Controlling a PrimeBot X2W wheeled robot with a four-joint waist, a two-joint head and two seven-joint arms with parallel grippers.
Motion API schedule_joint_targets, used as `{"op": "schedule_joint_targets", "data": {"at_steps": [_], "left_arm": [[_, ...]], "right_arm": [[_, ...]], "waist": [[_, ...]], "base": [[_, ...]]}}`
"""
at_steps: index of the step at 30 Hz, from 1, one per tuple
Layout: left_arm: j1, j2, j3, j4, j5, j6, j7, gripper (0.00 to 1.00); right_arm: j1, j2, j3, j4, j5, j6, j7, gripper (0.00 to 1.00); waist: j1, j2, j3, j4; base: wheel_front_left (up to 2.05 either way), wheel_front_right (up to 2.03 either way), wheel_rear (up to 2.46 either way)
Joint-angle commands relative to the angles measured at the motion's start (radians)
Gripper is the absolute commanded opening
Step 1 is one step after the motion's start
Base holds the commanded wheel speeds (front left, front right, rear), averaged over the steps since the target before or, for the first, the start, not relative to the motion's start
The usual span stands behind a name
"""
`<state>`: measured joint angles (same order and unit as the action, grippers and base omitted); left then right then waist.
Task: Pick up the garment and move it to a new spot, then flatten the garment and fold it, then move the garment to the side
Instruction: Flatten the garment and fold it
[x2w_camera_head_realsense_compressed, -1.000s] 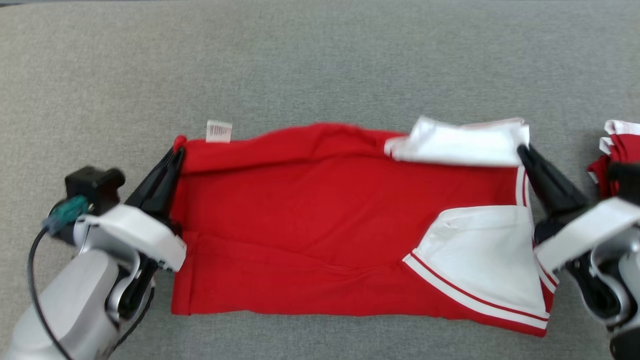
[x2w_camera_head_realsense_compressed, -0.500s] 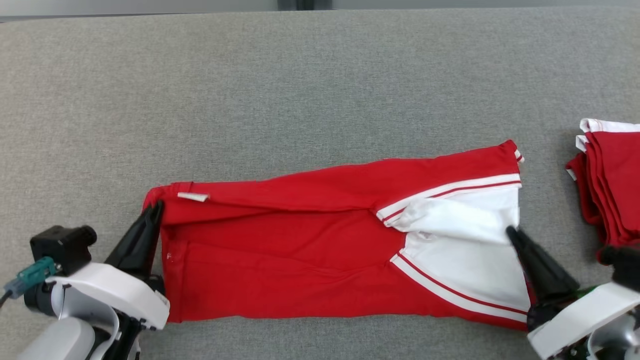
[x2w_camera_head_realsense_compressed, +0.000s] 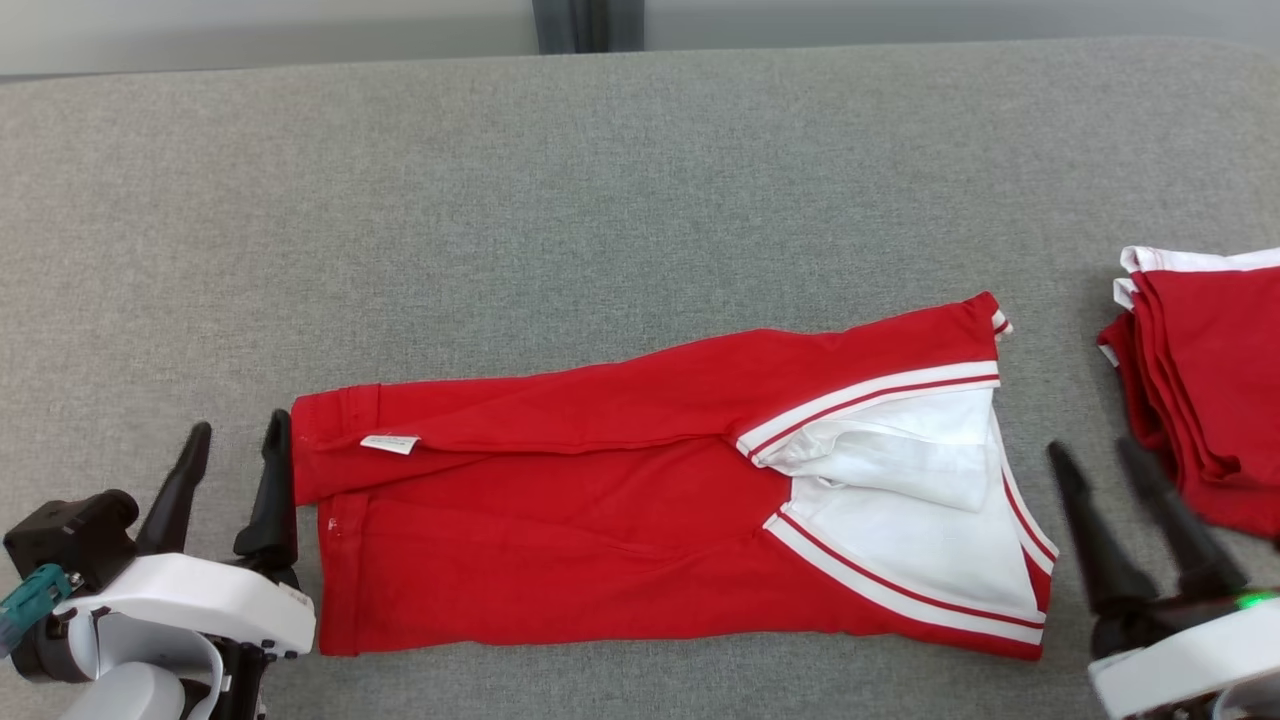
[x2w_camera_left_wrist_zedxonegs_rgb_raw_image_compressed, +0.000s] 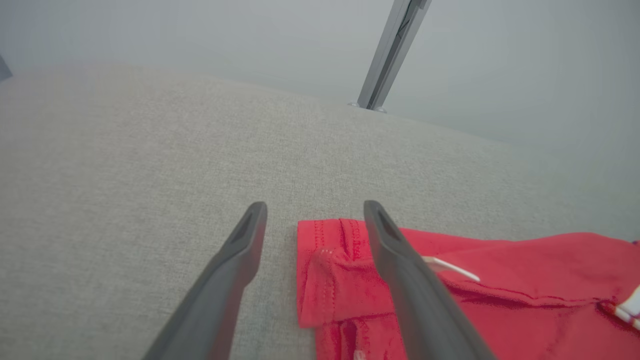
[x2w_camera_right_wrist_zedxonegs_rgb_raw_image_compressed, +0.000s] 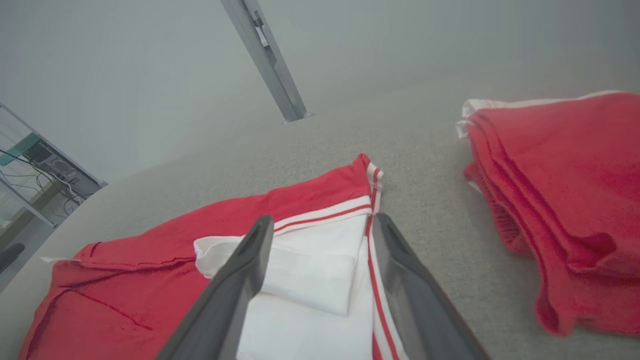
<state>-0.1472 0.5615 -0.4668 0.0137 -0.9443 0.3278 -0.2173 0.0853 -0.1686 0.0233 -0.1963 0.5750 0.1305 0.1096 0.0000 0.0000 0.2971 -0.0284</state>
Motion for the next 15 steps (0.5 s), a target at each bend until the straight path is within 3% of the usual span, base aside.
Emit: {"op": "schedule_joint_targets", "data": {"at_steps": [1,5,15], "left_arm": [[-0.004,0.000,0.014,-0.022,0.027,0.023,-0.016,1.00],[-0.039,-0.009,0.028,-0.078,0.106,0.071,-0.036,1.00],[-0.088,-0.112,-0.012,-0.067,0.265,0.115,-0.046,1.00]], "right_arm": [[-0.020,0.012,-0.036,-0.024,-0.035,0.001,-0.038,1.00],[-0.066,0.058,-0.107,-0.050,-0.124,0.000,-0.108,1.00],[-0.132,0.101,-0.104,0.049,-0.307,0.001,-0.173,1.00]], "waist": [[0.0000,0.0000,-0.008,-0.003],[0.0000,0.0000,-0.020,0.000],[0.0000,0.0000,-0.086,0.020]], "base": [[0.00,0.00,0.00],[0.00,0.00,0.00],[0.00,0.00,0.00]]}}
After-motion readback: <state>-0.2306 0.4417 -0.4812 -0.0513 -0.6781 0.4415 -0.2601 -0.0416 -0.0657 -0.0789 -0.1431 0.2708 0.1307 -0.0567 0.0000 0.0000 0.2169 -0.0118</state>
